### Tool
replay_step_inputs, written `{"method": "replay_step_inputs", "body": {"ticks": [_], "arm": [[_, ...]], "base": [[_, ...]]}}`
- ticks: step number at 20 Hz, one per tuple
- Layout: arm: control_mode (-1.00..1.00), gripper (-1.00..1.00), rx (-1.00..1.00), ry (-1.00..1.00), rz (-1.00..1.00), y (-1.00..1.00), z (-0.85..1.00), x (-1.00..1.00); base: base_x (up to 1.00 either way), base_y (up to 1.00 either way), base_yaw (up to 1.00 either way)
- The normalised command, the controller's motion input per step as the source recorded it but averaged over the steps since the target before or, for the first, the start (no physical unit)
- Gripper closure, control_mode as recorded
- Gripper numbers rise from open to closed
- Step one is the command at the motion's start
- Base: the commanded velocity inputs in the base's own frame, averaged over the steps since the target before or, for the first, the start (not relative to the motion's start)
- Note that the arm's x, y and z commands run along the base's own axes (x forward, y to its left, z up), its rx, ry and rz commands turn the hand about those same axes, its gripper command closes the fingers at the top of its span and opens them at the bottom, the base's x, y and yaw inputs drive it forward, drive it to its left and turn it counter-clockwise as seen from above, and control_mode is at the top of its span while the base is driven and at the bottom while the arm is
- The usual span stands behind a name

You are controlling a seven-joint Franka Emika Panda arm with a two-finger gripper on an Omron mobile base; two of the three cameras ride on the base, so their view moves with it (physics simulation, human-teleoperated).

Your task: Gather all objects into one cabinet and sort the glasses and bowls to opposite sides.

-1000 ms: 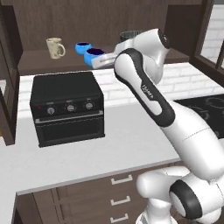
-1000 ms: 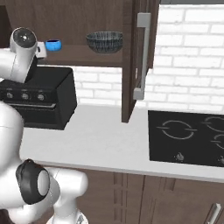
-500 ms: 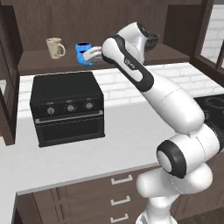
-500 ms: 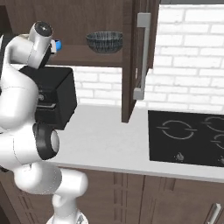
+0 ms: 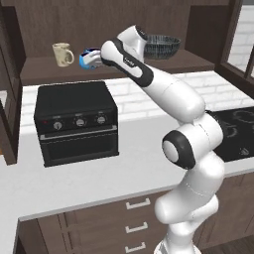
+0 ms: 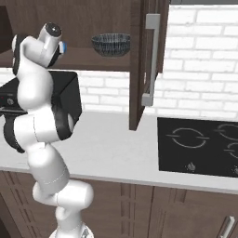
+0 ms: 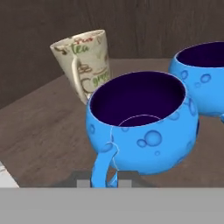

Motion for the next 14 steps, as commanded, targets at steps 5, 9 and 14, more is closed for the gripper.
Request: {"method": "replay_step_inputs", "body": {"ticks": [5,9,14], "arm": [[-1.0,1.0,0.01,0.03,0.0,0.24,-0.27,0.54],[-1.0,-1.0,0.1,0.02,0.0,0.15,-0.2,0.03],[-1.0,-1.0,0.1,0.01,0.0,0.15,-0.13,0.0]], "base": [[0.0,0.0,0.0],[0.0,0.0,0.0],[0.0,0.0,0.0]]}}
